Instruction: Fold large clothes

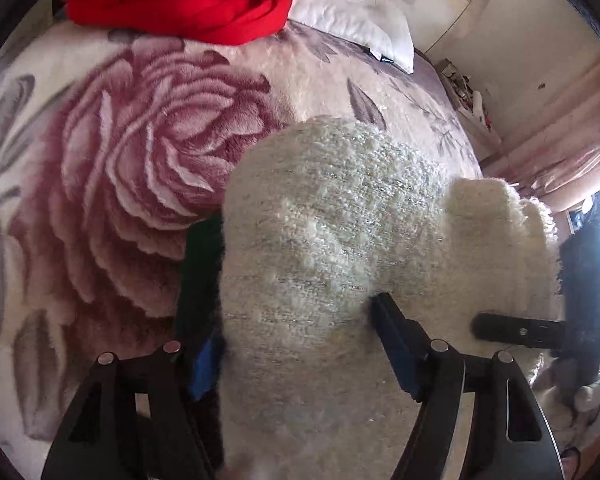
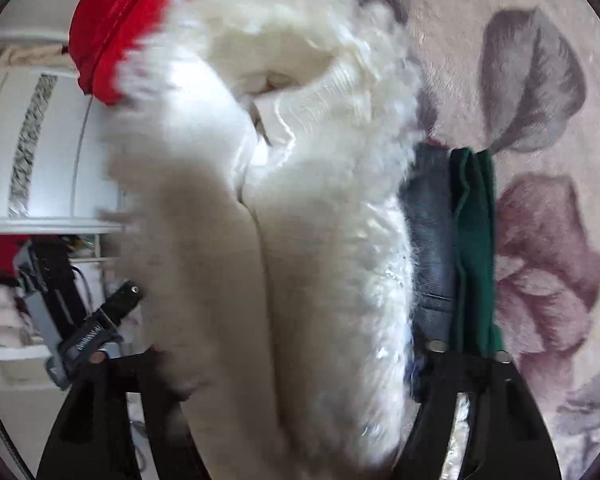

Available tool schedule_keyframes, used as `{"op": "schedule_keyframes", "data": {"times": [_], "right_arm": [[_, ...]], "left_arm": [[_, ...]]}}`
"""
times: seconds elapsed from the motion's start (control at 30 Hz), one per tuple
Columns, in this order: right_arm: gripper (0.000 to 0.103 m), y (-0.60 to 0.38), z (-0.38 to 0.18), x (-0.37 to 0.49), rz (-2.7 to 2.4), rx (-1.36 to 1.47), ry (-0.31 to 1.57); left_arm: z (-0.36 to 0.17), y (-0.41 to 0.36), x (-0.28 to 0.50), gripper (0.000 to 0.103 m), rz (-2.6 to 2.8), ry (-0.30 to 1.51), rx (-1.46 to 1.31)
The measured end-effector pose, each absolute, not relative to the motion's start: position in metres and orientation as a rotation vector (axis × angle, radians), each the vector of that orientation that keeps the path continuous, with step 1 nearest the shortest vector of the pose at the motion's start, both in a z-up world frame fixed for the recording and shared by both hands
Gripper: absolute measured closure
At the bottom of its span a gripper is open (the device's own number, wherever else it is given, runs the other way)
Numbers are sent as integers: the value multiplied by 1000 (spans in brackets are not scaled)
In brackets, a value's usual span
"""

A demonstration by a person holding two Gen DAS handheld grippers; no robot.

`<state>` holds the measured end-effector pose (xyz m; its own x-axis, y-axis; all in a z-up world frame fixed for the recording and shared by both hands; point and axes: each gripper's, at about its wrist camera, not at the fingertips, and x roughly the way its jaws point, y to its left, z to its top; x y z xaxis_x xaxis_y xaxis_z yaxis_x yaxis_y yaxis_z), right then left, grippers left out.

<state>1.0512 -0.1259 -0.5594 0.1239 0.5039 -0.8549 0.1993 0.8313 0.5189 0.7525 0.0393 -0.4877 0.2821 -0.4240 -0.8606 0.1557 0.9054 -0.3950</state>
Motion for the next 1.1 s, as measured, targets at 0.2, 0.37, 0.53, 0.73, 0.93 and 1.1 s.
{"op": "schedule_keyframes", "data": {"times": [0.2, 0.37, 0.53, 0.73, 0.93, 1.1], "right_arm": [[11, -101, -497, 995, 15, 246, 1344], [1, -80, -459, 941, -191, 4, 1246], [1, -69, -421, 877, -311, -6, 1218], [1, -54, -354, 796, -373, 29, 1155], [1, -34, -271, 714, -379, -1, 1077], [1, -21, -197, 649, -392, -28, 1011]], "left_arm": [[-450, 26, 716, 7, -253, 1079, 59], [-426, 30, 667, 7, -192, 1015, 87], [-393, 36, 606, 6, -153, 991, 69], [-320, 44, 538, 5, -144, 949, 14], [-236, 46, 461, 5, -160, 891, -10], [-168, 55, 402, 5, -163, 835, -30]]}}
